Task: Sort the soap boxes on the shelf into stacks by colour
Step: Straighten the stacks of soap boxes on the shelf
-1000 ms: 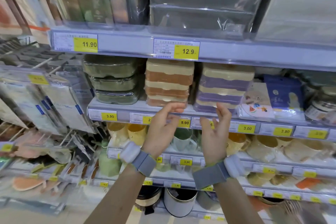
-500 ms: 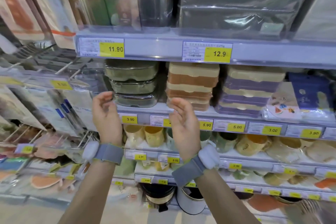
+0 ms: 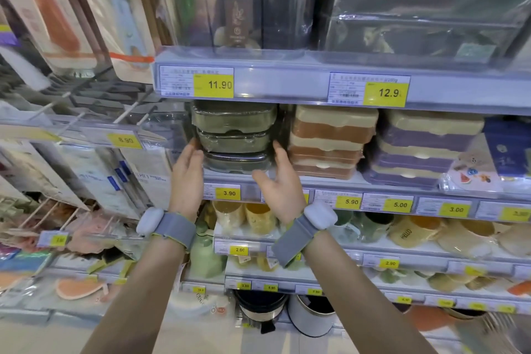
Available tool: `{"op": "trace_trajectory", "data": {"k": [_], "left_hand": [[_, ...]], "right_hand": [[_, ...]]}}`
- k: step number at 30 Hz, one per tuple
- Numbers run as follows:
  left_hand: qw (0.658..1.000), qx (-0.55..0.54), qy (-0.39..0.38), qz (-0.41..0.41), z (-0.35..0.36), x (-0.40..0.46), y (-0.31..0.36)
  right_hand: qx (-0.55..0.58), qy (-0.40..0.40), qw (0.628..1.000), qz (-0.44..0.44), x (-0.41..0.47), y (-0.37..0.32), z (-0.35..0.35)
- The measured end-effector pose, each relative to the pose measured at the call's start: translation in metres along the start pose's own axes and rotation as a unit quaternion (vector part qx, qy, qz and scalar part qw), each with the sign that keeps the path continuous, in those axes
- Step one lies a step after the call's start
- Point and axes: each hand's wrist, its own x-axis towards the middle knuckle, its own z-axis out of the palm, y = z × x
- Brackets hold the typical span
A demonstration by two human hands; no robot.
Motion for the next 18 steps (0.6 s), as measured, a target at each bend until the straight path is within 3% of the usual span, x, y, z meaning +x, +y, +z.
{"op": "trace_trajectory", "data": {"k": [5, 18], "left_hand": [[0.997, 0.033, -0.067, 0.034, -0.004, 0.0, 0.006], [0.995, 0.04, -0.087, 0.038, -0.003, -0.007, 0.008]], "right_hand": [[-0.016, 0.012, 1.0, -0.002, 0.001, -0.003, 0.006], [0.021, 0.056, 0.998, -0.002, -0.01, 0.001, 0.014]]}}
